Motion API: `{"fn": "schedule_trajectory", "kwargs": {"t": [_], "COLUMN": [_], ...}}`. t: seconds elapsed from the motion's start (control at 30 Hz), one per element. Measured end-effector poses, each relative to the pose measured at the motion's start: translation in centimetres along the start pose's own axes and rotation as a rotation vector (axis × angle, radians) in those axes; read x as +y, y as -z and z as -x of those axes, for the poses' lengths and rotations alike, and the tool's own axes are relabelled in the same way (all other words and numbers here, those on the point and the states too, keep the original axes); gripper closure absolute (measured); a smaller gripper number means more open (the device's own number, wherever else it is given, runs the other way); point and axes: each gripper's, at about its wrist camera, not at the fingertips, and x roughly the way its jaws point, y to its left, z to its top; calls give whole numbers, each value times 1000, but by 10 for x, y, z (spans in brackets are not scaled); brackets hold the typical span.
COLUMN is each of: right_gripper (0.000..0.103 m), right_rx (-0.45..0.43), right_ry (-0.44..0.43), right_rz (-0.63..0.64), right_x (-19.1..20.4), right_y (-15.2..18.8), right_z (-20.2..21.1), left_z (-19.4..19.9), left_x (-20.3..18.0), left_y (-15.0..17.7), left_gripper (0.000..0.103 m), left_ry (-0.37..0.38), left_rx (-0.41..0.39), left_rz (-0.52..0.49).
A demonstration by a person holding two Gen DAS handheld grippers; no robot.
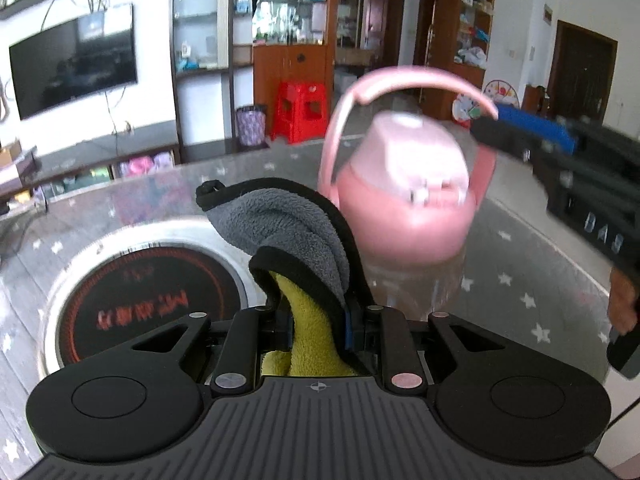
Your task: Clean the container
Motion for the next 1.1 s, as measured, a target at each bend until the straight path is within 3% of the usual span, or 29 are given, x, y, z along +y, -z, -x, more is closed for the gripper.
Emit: {"fn": "schedule_trajectory", "kwargs": {"t": [0.27,0.4,1.1], "right_gripper": [82,78,77], "right_rx": [4,4,-8], "right_ry": [0,4,-2], "right_rz": [-1,-4,-9], "right_x": [-3,-4,-2], "right_y": [-1,-1,-1], "right_z": [3,4,13], "left_z": [-4,-8,-28], "left_x": [-9,-6,7], "left_y": [-5,-3,12], "left_gripper": [82,82,82], "left_ry": [-28,-27,-44], "left_rx": [-9,1,59], "left_rz": [-42,-33,7]}}
